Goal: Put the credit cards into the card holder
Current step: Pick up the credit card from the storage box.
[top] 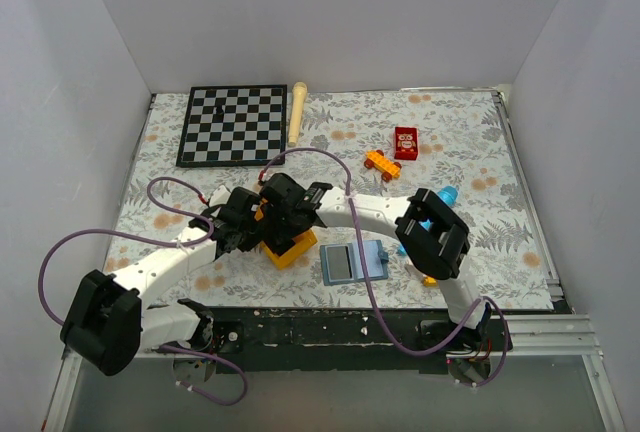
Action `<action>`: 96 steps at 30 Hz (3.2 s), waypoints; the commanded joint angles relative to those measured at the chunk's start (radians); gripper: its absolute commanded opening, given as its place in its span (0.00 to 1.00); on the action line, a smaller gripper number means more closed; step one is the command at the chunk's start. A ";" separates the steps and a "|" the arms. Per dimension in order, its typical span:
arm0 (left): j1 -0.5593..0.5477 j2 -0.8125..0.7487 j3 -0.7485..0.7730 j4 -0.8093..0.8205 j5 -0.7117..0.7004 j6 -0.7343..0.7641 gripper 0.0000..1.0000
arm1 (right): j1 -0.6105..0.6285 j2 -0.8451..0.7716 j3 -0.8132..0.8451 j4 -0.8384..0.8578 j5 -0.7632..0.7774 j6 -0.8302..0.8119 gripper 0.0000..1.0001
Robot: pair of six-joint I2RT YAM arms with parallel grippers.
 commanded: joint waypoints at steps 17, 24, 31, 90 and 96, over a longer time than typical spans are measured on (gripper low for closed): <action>0.000 0.013 0.056 -0.001 -0.005 0.005 0.00 | 0.008 0.110 0.068 -0.189 0.051 -0.028 0.47; 0.000 0.019 0.061 -0.003 -0.002 0.001 0.00 | 0.020 0.087 -0.026 -0.117 0.024 -0.027 0.42; 0.000 0.029 0.064 -0.003 0.004 0.001 0.00 | 0.032 0.102 -0.037 -0.098 -0.010 -0.031 0.42; 0.000 0.043 0.073 -0.014 0.019 0.010 0.00 | 0.031 0.045 0.042 -0.086 0.065 0.058 0.54; 0.000 0.043 0.073 -0.014 0.025 0.004 0.00 | 0.020 0.050 -0.032 0.009 -0.013 0.116 0.56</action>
